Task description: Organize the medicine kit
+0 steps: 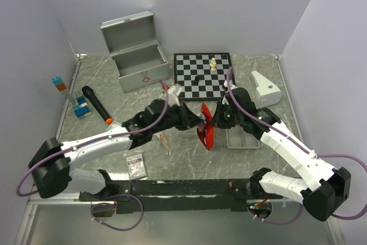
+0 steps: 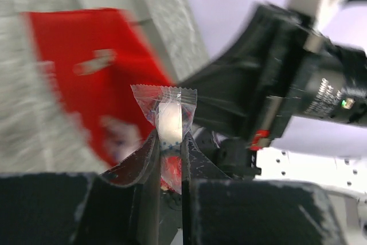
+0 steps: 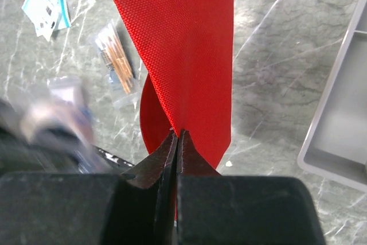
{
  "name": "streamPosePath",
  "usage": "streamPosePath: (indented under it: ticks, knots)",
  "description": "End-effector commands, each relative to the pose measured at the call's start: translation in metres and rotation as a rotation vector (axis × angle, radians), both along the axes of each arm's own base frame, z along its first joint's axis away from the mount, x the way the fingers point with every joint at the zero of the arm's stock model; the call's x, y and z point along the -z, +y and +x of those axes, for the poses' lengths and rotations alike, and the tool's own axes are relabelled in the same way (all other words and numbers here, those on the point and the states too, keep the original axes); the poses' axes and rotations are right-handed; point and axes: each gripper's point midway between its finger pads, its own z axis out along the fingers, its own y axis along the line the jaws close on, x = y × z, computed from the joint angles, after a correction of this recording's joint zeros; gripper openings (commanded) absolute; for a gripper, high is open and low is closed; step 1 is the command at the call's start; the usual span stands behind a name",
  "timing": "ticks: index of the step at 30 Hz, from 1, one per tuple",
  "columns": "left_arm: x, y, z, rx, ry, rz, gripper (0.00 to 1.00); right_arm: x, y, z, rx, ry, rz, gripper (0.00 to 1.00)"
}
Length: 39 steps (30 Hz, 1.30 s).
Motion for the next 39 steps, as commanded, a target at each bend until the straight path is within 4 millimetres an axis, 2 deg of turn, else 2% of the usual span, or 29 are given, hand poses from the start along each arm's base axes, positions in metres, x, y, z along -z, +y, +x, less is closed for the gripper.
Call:
streamPosePath:
  ticks: [1, 7, 11, 21, 22, 24, 27, 30, 34, 39]
  knots:
    - [-0.041, -0.037, -0.004, 0.060, -0.152, -0.055, 0.01, -0.032, 0.010, 0.000, -0.006, -0.027, 0.079, 0.00]
    - [-0.017, -0.034, 0.002, 0.016, -0.162, 0.031, 0.01, -0.045, 0.012, -0.006, -0.009, -0.021, 0.118, 0.00]
    - [-0.002, -0.016, 0.017, -0.085, -0.195, 0.115, 0.01, -0.052, 0.014, -0.009, -0.017, -0.017, 0.146, 0.00]
    - [0.019, -0.008, 0.019, -0.108, -0.185, 0.183, 0.01, -0.063, 0.015, -0.009, -0.019, -0.021, 0.166, 0.00]
    - [0.022, -0.008, 0.020, -0.107, -0.182, 0.197, 0.03, -0.063, 0.016, -0.009, -0.021, -0.020, 0.167, 0.00]
    - [0.022, -0.012, 0.020, -0.091, -0.181, 0.210, 0.15, -0.061, 0.016, -0.008, -0.019, -0.018, 0.167, 0.00]
    - [0.011, -0.019, 0.017, -0.047, -0.198, 0.199, 0.33, -0.056, 0.016, -0.007, -0.017, -0.013, 0.157, 0.00]
    - [0.001, -0.025, 0.014, -0.016, -0.206, 0.192, 0.44, -0.054, 0.014, -0.006, -0.010, -0.012, 0.144, 0.00]
    - [-0.003, -0.026, 0.013, -0.009, -0.196, 0.211, 0.50, -0.053, 0.013, -0.004, -0.007, -0.017, 0.132, 0.00]
    - [-0.019, -0.015, 0.007, -0.020, -0.209, 0.187, 0.54, -0.051, 0.008, 0.000, 0.005, -0.029, 0.102, 0.00]
